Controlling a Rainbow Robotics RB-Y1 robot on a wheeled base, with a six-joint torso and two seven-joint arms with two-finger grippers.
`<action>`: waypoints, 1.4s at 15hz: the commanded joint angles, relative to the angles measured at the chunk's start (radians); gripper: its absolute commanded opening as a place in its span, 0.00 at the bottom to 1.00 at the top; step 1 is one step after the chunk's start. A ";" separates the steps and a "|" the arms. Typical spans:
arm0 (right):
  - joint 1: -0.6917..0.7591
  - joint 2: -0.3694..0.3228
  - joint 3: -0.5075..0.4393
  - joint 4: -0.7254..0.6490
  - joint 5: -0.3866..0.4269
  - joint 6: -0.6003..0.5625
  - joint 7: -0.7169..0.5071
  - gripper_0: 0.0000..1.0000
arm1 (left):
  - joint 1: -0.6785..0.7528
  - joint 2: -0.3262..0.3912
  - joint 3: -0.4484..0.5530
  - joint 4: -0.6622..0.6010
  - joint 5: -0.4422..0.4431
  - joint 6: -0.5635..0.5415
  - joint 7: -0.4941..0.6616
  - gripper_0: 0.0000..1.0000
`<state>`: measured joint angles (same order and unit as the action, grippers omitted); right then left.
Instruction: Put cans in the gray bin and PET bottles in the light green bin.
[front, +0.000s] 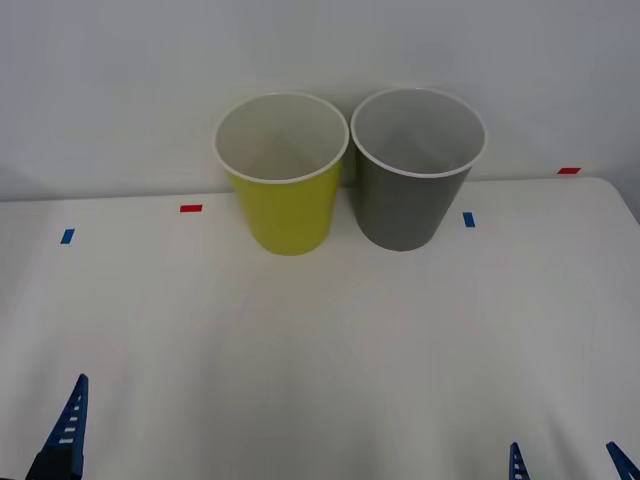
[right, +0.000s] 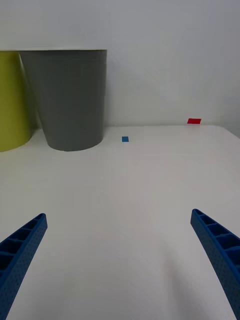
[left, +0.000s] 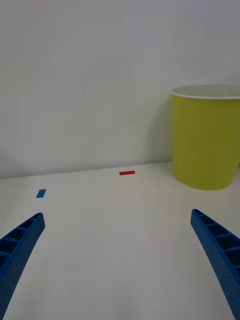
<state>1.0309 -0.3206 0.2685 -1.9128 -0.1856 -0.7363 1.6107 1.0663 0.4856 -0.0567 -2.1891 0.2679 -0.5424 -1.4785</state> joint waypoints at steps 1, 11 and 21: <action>0.000 0.000 0.000 0.000 0.000 0.000 0.000 1.00 | 0.075 0.001 -0.020 0.000 -0.016 -0.028 0.000 1.00; 0.000 0.000 0.000 0.000 0.000 0.000 0.000 1.00 | 0.184 -0.061 -0.037 0.002 -0.062 -0.085 -0.016 1.00; 0.000 0.000 0.000 0.000 0.000 0.000 0.000 1.00 | 0.184 -0.061 -0.037 0.002 -0.062 -0.085 -0.016 1.00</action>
<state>1.0308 -0.3206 0.2685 -1.9129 -0.1856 -0.7363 1.6107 1.2502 0.4250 -0.0937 -2.1876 0.2055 -0.6277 -1.4940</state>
